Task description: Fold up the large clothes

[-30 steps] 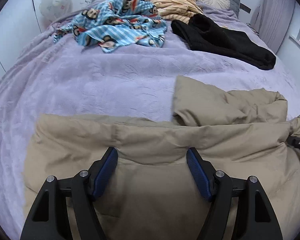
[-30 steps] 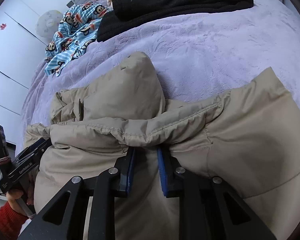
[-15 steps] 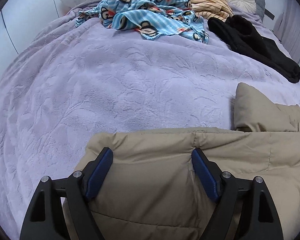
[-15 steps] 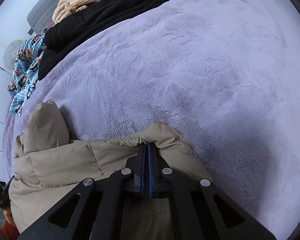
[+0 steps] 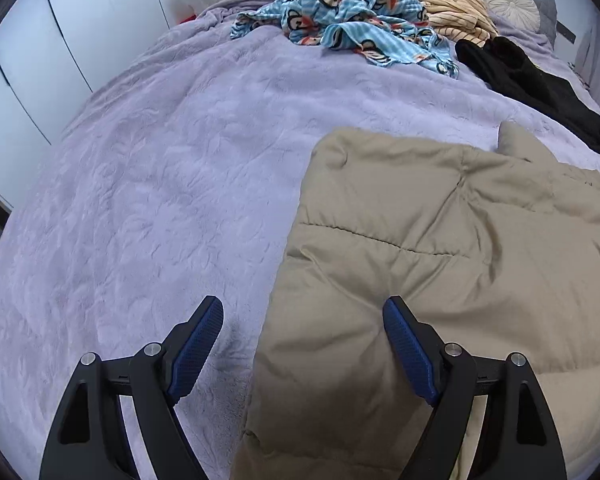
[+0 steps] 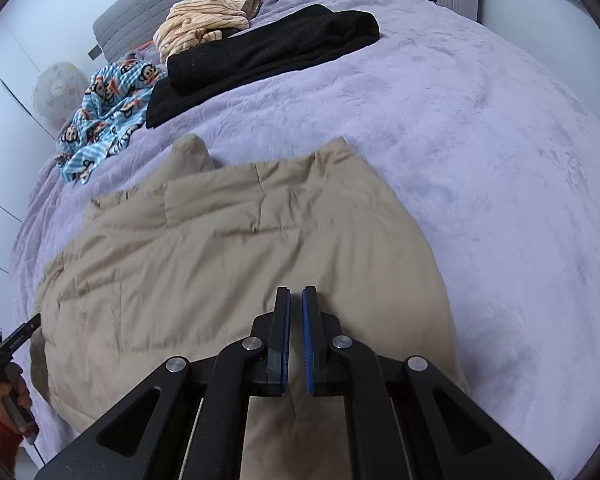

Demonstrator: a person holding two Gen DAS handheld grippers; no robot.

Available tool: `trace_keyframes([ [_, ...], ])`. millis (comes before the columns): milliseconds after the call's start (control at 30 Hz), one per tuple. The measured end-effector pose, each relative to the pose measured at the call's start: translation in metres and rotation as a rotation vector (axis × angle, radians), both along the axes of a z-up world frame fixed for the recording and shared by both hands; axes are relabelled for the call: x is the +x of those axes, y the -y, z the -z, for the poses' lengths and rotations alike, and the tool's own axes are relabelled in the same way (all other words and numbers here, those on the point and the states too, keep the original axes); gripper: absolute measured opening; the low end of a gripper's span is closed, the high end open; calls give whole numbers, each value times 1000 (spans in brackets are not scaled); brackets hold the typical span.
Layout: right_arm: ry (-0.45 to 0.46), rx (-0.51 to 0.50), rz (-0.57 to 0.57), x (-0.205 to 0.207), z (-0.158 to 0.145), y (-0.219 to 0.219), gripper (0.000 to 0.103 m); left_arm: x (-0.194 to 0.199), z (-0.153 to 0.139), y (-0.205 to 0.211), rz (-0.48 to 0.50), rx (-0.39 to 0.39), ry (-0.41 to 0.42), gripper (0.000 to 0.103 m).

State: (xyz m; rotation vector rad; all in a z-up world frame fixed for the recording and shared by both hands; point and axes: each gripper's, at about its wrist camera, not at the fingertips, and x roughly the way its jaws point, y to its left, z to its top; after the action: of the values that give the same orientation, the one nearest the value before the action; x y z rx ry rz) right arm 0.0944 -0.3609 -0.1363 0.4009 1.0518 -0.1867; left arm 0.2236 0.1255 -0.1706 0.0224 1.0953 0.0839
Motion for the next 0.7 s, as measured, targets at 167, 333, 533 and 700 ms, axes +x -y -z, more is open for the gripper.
trace_keyframes([
  [167, -50, -10, 6, -1, 25, 0, 6, -3, 11, -6, -16, -28, 4, 91],
  [333, -76, 41, 60, 3, 26, 6, 7, -16, -1, -10, -50, -41, -62, 91],
  [533, -70, 114, 88, -35, 3, -5, 7, -50, -20, -6, 17, -53, -101, 91],
  [700, -96, 166, 124, -70, -4, -21, 33, -75, -26, 1, 39, -74, -135, 91],
])
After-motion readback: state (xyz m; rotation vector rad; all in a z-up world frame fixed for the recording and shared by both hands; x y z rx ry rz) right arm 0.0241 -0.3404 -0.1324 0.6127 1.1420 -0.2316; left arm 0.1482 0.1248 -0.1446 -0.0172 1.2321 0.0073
